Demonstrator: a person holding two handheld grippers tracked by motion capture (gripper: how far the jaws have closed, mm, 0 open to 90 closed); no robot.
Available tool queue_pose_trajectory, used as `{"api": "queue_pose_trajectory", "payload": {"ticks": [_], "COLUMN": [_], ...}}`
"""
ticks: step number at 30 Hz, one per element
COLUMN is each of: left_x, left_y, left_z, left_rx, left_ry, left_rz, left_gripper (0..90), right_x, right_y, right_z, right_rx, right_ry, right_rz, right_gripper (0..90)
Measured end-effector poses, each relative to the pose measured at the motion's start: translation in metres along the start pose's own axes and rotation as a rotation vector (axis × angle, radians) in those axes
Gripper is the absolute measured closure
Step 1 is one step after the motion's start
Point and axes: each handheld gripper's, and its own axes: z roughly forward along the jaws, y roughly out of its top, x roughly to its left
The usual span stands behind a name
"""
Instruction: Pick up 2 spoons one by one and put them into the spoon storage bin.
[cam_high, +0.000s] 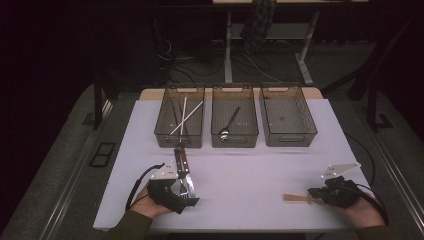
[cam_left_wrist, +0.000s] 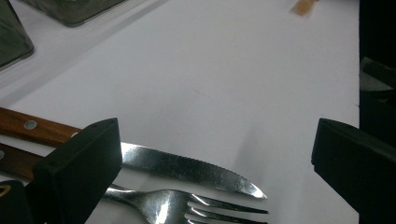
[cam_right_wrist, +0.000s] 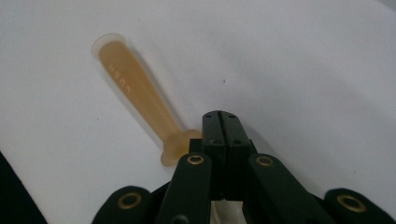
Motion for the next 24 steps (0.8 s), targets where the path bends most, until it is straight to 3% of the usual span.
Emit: {"api": "queue_pose_trajectory", "payload": {"ticks": [4, 8, 13, 16, 19, 24], "left_x": [0.000, -0.001, -0.001, -0.001, -0.001, -0.001], "left_y": [0.000, 0.000, 0.001, 0.001, 0.001, 0.000], "left_z": [0.000, 0.001, 0.002, 0.001, 0.002, 0.002], "left_rx": [0.002, 0.001, 0.004, 0.002, -0.001, 0.002], "left_ry": [-0.003, -0.005, -0.010, -0.011, -0.014, -0.020], "left_rz": [0.001, 0.002, 0.009, 0.009, 0.009, 0.008], "left_gripper": [0.4, 0.4, 0.4, 0.4, 0.5, 0.4], "right_x": [-0.003, -0.004, 0.003, 0.009, 0.015, 0.023], "right_y": [-0.002, 0.002, 0.011, 0.018, 0.025, 0.033], "right_z": [-0.001, -0.008, -0.006, 0.004, 0.015, 0.027], "right_rx": [-0.014, -0.093, -0.172, -0.141, -0.097, -0.041], "right_ry": [0.002, 0.037, 0.144, 0.184, 0.196, 0.181], "right_rz": [0.005, -0.004, -0.058, -0.099, -0.142, -0.202], "right_gripper": [88.7, 79.8, 60.5, 53.8, 51.7, 53.3]}}
